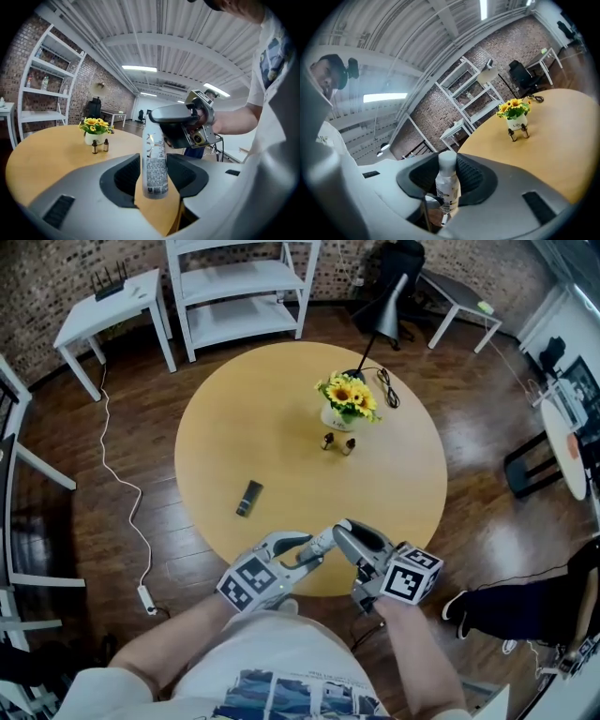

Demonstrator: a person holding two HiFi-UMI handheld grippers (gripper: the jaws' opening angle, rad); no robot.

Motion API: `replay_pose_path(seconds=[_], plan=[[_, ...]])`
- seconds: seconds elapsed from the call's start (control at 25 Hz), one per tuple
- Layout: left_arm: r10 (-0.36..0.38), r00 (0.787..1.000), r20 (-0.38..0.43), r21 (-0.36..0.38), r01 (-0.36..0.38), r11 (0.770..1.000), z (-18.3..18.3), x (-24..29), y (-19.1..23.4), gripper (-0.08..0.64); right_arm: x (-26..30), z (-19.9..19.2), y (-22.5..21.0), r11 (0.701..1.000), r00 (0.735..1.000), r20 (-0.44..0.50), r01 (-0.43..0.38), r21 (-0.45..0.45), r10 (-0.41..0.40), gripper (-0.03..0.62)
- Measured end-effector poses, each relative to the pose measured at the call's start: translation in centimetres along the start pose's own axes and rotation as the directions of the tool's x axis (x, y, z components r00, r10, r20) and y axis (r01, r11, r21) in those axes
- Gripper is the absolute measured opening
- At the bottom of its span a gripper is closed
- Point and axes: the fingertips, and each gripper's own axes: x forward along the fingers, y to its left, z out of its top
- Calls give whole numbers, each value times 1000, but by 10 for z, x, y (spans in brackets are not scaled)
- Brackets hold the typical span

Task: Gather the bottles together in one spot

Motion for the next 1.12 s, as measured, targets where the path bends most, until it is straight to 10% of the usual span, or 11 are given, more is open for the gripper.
replay_pose_path(seconds=[0.56,1.12], plan=[[258,956,-136,-255,-286,924,-43,-99,98,192,80,44,-118,854,956,60,284,-436,-287,127],[280,929,-243,-321,-349,880,-81,-150,154,192,179,65,-231,776,905,155,419,-472,-395,127]])
